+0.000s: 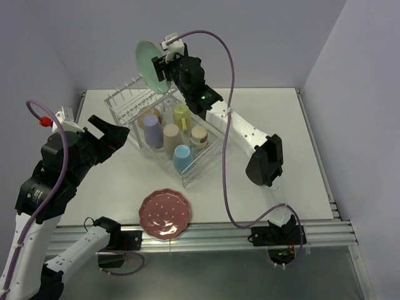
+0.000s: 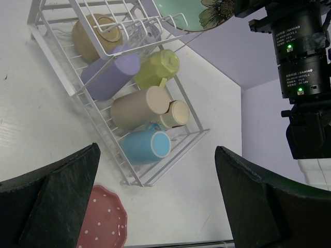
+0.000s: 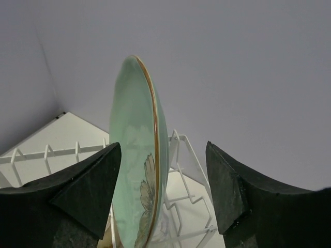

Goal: Load the mixed dishes into the dish rack

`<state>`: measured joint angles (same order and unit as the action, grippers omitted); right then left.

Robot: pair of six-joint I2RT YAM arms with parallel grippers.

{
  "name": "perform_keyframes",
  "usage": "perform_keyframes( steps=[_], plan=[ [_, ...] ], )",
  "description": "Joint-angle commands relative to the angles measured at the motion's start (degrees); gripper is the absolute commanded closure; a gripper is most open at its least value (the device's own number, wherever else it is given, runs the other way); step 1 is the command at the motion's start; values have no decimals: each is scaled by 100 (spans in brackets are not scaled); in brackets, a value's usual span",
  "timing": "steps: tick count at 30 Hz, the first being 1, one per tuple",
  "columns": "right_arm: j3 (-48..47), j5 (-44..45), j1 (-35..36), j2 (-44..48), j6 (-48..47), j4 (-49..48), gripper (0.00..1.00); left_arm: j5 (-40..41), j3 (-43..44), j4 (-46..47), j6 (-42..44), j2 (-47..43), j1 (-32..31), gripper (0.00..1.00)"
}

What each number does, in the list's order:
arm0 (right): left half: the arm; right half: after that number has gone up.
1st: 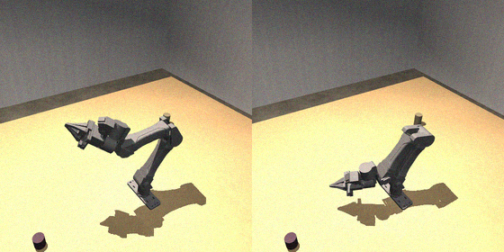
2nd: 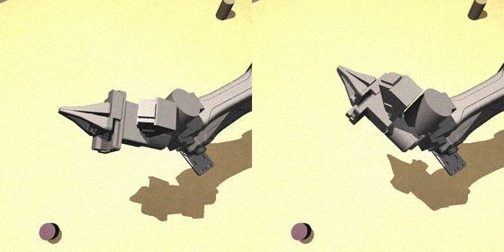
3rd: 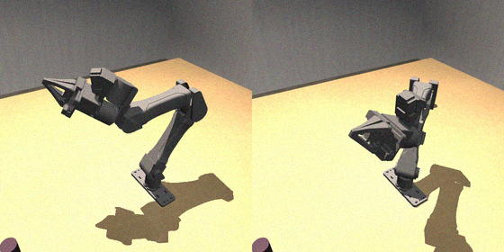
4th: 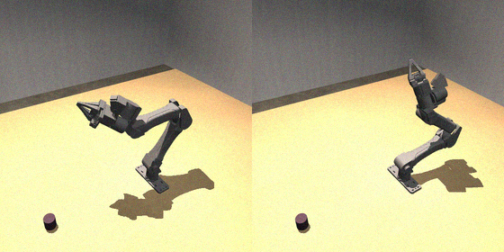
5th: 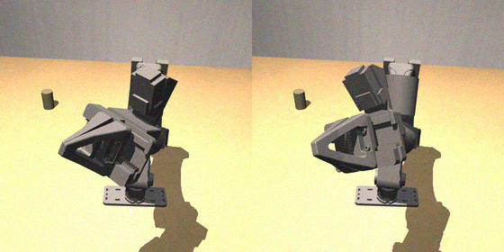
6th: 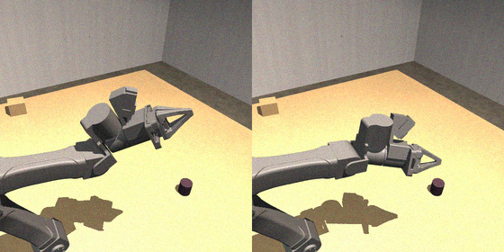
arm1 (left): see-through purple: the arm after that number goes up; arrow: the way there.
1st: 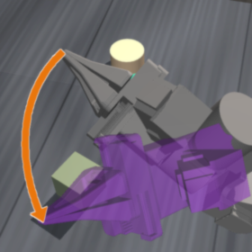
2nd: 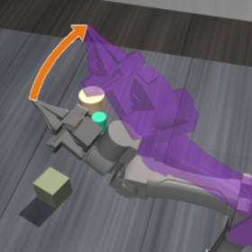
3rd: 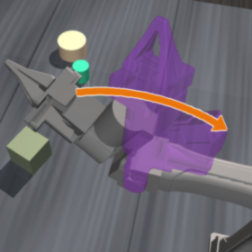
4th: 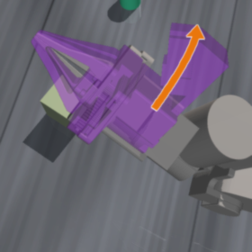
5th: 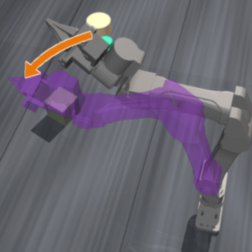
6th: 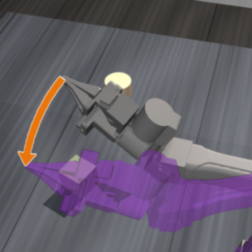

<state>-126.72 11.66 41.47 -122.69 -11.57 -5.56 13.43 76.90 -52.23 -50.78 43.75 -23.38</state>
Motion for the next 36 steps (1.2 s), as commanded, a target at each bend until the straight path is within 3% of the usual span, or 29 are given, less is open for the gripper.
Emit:
perform_keyframes(
  steps=[1,7,12,16,17,22,25,27,28,30,36],
  plan=[
    [173,178,-25,509,-3,-305,23,133,-70,-94,-98,-6,0,1],
    [980,574,-16,1282,50,-322,1,414,-193,-683,-273,107,8,1],
    [2017,933,-25,2177,313,-157,0,362,-386,-1113,-608,327,8,1],
    [2625,1031,-25,2846,1372,440,0,266,-422,-1702,-950,827,8,1],
    [2747,996,-17,3117,1629,973,0,126,-448,-1764,-977,907,8,1],
    [3537,-107,150,4173,3332,2646,0,-376,-650,-1590,-1196,1058,17,1],
    [4758,-811,396,5218,4159,3139,0,-482,-711,-1309,-1512,795,8,1],
    [6230,-1417,423,6059,4879,3053,0,-525,-843,-940,-1767,558,8,2],
    [6238,-1421,423,6325,5093,3052,0,-561,-905,-938,-1855,495,8,2],
    [7237,-1876,423,6959,5549,2763,0,-674,-1080,-859,-2083,363,8,3],
    [8548,-2449,616,7050,6202,2446,11,-851,-1230,-1140,-2252,398,8,7]
  ],
)
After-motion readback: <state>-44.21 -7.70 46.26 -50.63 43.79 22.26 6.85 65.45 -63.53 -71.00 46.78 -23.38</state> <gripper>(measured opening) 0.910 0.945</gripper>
